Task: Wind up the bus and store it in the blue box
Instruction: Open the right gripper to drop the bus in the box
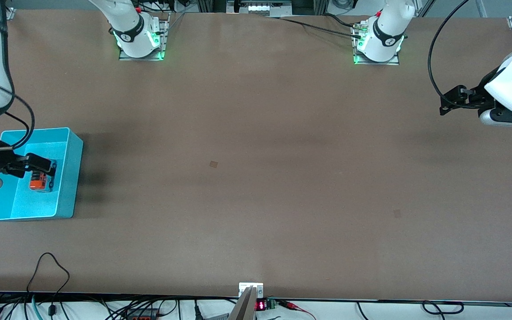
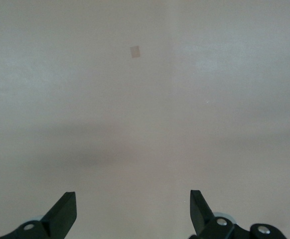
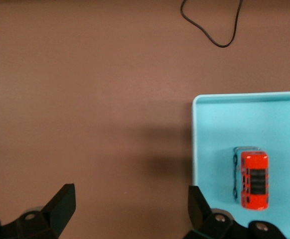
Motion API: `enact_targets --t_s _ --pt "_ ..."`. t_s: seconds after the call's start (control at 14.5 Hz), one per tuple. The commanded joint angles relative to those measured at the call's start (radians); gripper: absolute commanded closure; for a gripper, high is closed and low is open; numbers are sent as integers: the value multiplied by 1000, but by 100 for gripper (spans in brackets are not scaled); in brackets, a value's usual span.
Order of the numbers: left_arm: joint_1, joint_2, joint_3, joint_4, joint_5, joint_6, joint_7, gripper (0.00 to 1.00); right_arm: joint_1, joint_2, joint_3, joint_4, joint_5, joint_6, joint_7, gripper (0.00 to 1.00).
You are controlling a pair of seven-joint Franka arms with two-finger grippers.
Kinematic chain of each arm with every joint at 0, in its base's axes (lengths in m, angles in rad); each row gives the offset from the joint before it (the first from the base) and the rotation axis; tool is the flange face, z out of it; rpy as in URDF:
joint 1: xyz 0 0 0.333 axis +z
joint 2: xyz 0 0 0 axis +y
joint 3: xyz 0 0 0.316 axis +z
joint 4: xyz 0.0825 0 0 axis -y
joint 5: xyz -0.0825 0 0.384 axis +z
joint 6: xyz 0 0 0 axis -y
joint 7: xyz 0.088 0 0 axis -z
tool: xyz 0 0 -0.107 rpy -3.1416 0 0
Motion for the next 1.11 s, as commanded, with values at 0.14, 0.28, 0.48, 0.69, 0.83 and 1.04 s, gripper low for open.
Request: enact_targets --t_s 0.14,0.28,0.48,0.69,0.83,1.04 --pt "0 0 -1 20 1 -20 0 0 14 -88 21 99 -34 -256 136 0" --pt "0 0 -1 20 1 -20 0 0 -43 -91 46 152 -33 -357 171 0" --pt "-1 0 -1 20 1 -20 0 0 -86 -133 50 148 -31 -374 138 0" --pt "-1 0 -1 20 1 -20 5 0 -75 -145 56 113 -106 -370 119 0" --pt "-1 0 -2 20 1 -20 4 0 -65 -198 56 29 -140 -324 119 0" --pt "-1 0 -2 20 1 -20 -1 0 -66 -298 56 -120 -135 -229 122 0"
